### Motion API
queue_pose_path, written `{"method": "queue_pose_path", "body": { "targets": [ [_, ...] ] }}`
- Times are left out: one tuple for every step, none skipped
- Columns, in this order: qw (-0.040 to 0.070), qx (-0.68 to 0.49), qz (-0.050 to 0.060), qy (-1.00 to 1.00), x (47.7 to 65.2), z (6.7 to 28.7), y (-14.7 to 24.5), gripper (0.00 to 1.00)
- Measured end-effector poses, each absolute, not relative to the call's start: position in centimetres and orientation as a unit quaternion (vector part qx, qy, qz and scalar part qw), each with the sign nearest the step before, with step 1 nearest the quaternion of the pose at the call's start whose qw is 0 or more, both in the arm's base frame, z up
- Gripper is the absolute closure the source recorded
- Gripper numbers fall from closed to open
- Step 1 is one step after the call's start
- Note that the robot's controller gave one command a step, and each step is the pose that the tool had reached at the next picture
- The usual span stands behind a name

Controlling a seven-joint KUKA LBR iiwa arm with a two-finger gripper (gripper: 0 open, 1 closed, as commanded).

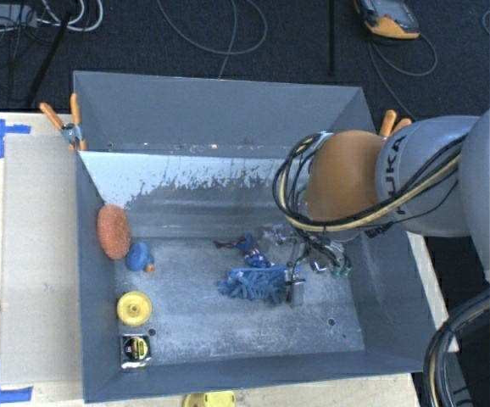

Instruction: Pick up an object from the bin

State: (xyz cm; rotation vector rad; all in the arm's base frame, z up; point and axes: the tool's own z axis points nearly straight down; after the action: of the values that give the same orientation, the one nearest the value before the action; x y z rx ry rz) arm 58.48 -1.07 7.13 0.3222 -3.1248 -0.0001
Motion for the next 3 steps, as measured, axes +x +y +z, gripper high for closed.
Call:
{"method": "queue_pose_path", "body": {
  "targets": [
    [-0.001, 0.009, 0.000, -1.000, 59.6, 7.5, -0.3, 1.00],
    [-0.001, 0.009, 0.000, -1.000, 59.6, 7.5, -0.3, 1.00],
    [0.004, 0.015, 0.000, -1.000, 59.6, 11.5, 0.8, 1.00]
  ]
}}
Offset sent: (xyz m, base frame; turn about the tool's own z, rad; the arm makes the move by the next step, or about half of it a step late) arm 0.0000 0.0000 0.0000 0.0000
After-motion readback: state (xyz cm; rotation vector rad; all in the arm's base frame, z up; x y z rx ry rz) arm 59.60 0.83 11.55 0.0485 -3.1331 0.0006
